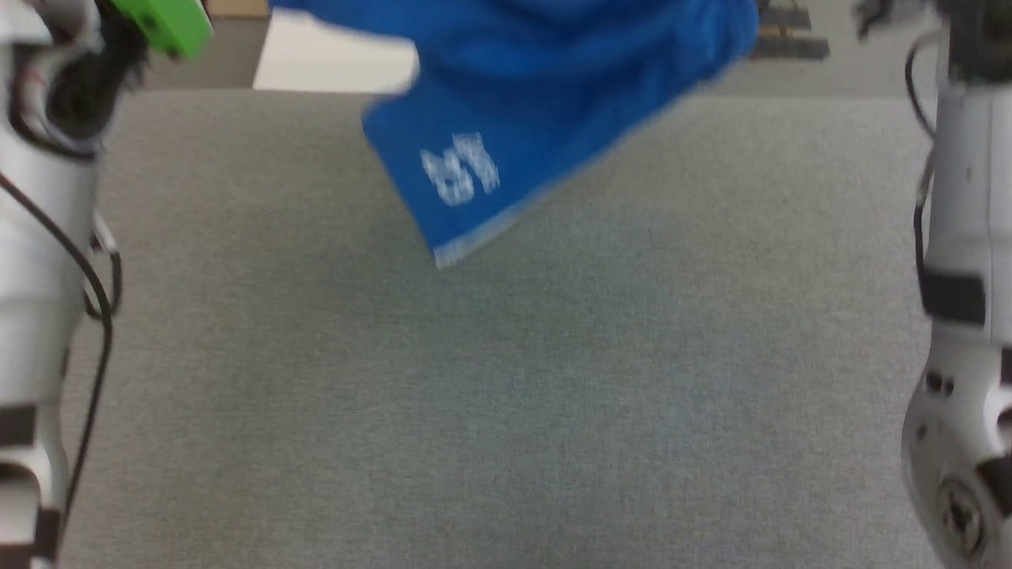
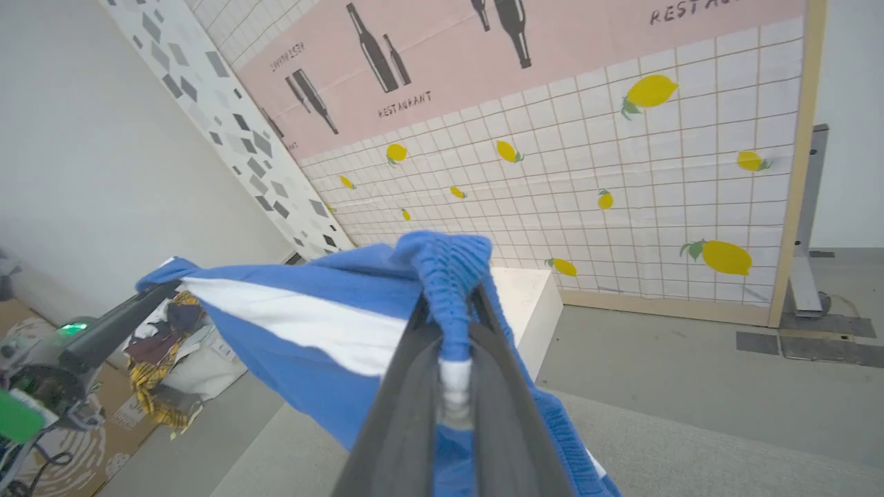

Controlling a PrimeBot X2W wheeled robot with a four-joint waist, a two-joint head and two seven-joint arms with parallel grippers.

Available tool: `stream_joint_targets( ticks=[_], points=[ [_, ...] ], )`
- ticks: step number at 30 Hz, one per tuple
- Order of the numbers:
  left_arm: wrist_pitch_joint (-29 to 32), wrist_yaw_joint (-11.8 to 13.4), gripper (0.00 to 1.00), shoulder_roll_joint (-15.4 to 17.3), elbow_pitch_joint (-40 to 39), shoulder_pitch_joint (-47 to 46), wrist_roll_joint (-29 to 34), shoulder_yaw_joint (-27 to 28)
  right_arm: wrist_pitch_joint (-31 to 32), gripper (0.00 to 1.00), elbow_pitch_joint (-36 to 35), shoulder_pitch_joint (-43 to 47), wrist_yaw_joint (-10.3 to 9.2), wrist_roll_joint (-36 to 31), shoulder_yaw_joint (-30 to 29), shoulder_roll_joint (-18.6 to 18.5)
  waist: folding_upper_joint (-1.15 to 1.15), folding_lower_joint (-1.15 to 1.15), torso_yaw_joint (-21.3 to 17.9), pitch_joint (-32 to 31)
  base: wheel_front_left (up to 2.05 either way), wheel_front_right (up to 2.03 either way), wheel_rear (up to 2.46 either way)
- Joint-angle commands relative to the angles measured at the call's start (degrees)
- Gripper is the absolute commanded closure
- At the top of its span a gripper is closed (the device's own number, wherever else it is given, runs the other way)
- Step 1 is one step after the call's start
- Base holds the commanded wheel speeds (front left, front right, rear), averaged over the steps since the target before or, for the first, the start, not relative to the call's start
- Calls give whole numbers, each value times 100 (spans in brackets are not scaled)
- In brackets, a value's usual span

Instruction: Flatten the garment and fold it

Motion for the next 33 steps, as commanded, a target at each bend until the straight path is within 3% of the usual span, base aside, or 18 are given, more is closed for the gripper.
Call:
stream_joint_targets(
  ticks=[1, 9, 16, 21, 26, 33],
  points=[
    [-163, 60, 100, 18, 144, -295, 173, 4, -248, 100, 225, -320, -8, -112, 36, -14, 0, -1, -197, 418, 0, 0, 0],
    [-1231, 148, 100, -121, 954, -1105, 664, 18, -1636, 100, 1425, -1438, -8, -596, 174, -14, 0, -1, -220, 794, 0, 0, 0],
    [-1487, -28, 100, -228, 1364, -529, 469, -290, -1761, 100, 1781, -854, -8, -532, 534, -14, 0, -1, -135, 756, 0, 0, 0],
    [-1662, -69, 100, -180, 1135, 379, 193, -617, -1593, 100, 1080, 497, -8, -209, 751, -128, 0, -1, -80, 483, 0, 0, 0],
    [-1820, -37, 100, -70, 634, 1774, -186, -655, -1234, 100, -143, 2390, -8, 162, 901, -412, 0, -1, -81, 15, 0, 0, 0],
    [-1803, 664, 100, -33, -498, 4032, -643, -596, -420, 100, -1739, 5056, -8, 672, 591, -376, 0, -1, -11, -541, 0, 0, 0]
  ],
)
